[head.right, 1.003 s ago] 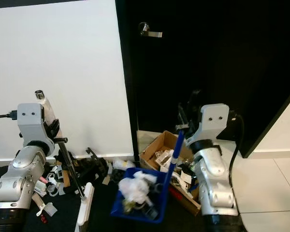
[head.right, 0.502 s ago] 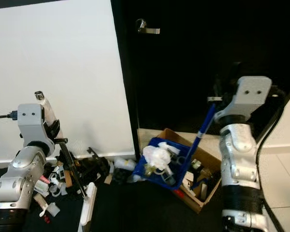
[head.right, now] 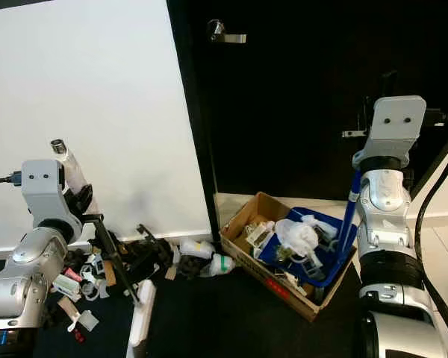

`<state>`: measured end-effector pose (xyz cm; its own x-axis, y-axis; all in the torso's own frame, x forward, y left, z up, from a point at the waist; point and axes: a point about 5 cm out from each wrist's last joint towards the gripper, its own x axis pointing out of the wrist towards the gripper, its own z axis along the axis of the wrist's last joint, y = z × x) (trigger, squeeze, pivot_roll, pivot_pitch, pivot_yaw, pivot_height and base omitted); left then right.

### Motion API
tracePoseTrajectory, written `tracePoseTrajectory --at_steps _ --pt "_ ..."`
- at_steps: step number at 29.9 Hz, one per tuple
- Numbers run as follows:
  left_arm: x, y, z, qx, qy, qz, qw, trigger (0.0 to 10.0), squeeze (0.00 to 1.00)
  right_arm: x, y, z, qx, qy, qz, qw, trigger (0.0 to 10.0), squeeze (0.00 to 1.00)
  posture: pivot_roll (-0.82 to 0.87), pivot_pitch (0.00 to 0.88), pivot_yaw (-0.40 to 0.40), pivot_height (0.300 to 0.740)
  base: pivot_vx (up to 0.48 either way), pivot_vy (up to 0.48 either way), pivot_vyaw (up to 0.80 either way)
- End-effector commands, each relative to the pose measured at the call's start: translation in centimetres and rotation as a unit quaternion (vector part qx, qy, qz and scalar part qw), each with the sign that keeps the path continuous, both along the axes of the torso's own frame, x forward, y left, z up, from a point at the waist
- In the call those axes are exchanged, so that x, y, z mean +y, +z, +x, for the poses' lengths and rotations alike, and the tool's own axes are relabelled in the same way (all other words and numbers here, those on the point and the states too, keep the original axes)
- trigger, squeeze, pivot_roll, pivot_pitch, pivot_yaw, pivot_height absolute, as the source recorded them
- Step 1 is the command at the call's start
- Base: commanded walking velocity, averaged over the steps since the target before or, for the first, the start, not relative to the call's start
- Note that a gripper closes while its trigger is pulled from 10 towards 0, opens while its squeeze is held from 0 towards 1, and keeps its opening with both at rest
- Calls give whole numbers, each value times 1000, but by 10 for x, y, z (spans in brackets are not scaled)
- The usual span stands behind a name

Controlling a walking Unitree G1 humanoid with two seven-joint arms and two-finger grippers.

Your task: Sweep floor

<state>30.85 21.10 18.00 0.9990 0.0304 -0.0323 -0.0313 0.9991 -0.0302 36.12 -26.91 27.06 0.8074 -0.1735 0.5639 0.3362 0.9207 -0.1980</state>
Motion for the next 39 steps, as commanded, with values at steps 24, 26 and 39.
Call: tracePoseTrajectory --at_steps 24,26,39 --pt "11 -4 -27 -1 37 -4 999 10000 0 73 17 27 -18 88 -247 965 10000 0 123 150 70 740 0 0 0" --pt "11 -4 -29 -2 39 -7 999 10000 0 81 15 29 -16 103 -264 959 10000 0 126 152 63 740 0 0 0" --pt "11 -7 -37 -2 52 -16 999 10000 0 121 6 29 -22 167 -371 913 10000 0 133 164 28 740 0 0 0"
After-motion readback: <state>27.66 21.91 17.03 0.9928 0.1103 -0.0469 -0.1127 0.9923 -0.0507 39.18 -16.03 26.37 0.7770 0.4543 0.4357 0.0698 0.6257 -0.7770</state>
